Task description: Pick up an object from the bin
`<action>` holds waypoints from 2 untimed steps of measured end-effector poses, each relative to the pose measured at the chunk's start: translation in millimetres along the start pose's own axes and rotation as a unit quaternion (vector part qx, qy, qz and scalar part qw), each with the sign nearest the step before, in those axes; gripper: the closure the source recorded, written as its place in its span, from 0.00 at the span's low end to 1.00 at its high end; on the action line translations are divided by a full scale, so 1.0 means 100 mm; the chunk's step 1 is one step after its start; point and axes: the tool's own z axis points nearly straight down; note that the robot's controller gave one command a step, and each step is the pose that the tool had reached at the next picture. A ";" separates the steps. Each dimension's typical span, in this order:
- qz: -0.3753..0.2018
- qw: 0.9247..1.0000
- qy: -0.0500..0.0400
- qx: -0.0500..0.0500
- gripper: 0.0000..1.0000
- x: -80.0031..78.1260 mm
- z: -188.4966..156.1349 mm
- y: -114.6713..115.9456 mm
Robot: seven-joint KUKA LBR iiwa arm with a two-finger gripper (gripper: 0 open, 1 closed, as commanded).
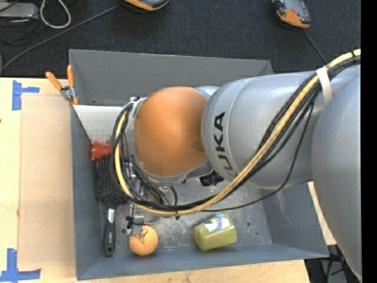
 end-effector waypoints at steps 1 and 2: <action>0.002 1.000 -0.004 -0.001 0.00 -0.02 -0.05 -0.01; -0.037 0.999 -0.004 -0.001 0.00 0.13 0.52 -0.29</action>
Offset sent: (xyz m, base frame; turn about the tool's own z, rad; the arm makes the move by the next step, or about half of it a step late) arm -0.0184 -0.0385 -0.0691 -0.0938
